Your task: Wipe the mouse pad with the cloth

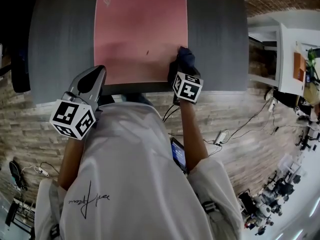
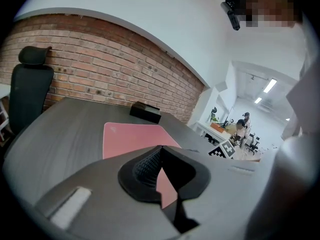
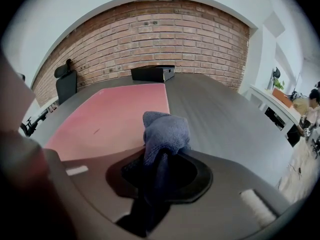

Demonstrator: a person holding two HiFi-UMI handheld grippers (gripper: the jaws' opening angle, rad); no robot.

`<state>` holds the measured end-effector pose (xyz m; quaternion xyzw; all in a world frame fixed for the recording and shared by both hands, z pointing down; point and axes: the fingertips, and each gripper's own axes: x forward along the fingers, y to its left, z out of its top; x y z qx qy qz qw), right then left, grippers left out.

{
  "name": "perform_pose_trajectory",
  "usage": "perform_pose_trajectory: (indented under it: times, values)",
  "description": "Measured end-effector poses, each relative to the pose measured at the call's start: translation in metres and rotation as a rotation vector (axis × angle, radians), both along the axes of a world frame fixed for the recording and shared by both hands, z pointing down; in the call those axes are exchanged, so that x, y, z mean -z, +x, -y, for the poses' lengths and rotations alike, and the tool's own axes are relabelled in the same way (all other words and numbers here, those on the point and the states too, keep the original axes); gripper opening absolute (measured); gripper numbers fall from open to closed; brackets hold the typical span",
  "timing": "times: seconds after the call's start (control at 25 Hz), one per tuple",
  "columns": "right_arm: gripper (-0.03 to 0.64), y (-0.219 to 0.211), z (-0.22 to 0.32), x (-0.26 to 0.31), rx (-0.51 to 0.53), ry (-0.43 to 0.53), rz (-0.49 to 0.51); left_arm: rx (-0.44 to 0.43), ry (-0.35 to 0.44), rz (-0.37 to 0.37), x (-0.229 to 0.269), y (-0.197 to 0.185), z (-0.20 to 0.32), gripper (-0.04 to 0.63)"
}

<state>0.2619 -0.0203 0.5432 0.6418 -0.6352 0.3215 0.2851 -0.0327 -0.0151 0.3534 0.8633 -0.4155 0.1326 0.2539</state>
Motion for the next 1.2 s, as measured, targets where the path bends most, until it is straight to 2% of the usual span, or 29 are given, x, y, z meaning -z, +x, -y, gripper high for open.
perform_pose_trajectory:
  times: [1.2]
  values:
    - [0.095,-0.068,0.011,0.001,0.119,0.018,0.045,0.021,-0.055,-0.021,-0.013,-0.004,0.002,0.014]
